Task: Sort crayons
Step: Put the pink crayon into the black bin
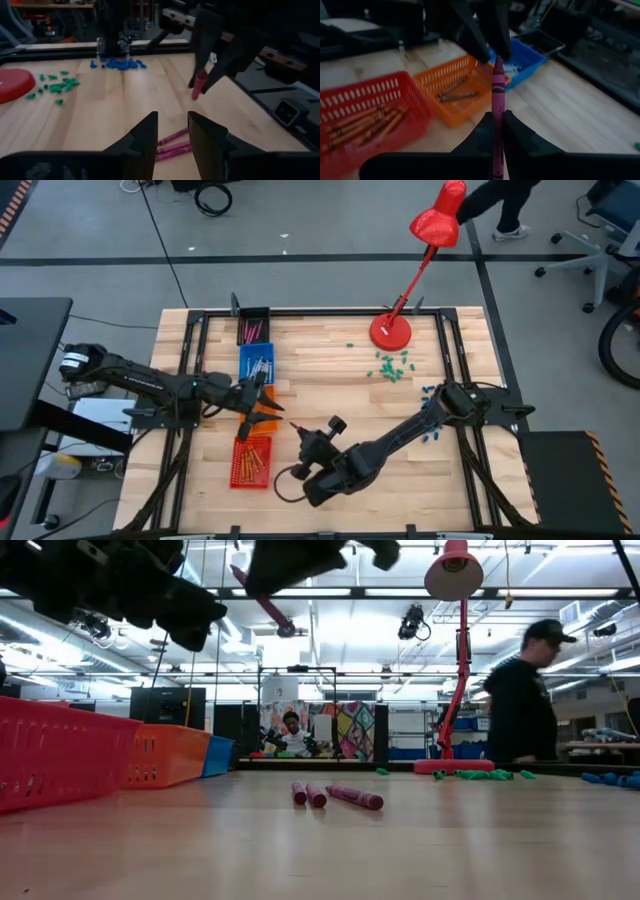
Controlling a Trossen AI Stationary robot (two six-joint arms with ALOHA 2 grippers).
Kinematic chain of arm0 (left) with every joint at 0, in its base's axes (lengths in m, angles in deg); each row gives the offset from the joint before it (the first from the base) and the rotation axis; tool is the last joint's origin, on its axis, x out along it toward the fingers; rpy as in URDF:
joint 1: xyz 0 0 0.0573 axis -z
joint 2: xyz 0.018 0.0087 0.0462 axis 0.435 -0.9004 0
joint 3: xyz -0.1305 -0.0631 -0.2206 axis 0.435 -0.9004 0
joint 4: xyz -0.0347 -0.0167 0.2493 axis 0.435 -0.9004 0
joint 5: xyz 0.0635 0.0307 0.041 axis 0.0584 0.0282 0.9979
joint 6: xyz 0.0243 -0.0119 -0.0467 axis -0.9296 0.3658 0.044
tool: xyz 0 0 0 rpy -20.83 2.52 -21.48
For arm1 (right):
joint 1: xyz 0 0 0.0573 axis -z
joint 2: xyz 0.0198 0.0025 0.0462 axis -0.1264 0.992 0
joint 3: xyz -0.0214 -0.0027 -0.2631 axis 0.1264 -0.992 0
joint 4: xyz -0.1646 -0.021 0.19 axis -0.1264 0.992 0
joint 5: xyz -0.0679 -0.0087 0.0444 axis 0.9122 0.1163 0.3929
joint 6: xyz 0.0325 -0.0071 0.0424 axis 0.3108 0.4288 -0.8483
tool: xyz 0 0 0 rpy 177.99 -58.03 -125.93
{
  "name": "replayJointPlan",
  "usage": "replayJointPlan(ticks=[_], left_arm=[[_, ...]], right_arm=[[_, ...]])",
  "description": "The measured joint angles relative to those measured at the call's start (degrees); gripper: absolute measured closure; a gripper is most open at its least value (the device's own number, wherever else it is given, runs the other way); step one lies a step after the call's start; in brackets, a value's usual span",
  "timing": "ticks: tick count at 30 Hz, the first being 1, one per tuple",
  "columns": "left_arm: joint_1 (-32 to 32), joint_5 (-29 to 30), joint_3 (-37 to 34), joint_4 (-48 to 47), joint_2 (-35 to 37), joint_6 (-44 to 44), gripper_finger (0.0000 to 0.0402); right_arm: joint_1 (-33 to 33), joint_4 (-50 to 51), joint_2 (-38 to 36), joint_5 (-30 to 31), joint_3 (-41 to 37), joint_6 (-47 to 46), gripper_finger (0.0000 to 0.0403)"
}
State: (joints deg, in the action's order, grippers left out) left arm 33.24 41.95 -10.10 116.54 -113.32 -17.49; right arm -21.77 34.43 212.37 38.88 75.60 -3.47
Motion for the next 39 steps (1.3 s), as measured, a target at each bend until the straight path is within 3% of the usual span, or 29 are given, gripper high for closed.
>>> replayJointPlan(ticks=[13,39], left_arm=[[7.2,-0.1,0.0,7.8,0.0,-4.8,0.0283],[10.2,0.0,0.0,13.0,0.0,-7.3,0.0290]], right_arm=[[0.7,-20.7,0.0,-0.2,0.0,22.3,0.0376],[1.0,-25.8,-0.1,-3.8,0.0,25.8,0.0376]])
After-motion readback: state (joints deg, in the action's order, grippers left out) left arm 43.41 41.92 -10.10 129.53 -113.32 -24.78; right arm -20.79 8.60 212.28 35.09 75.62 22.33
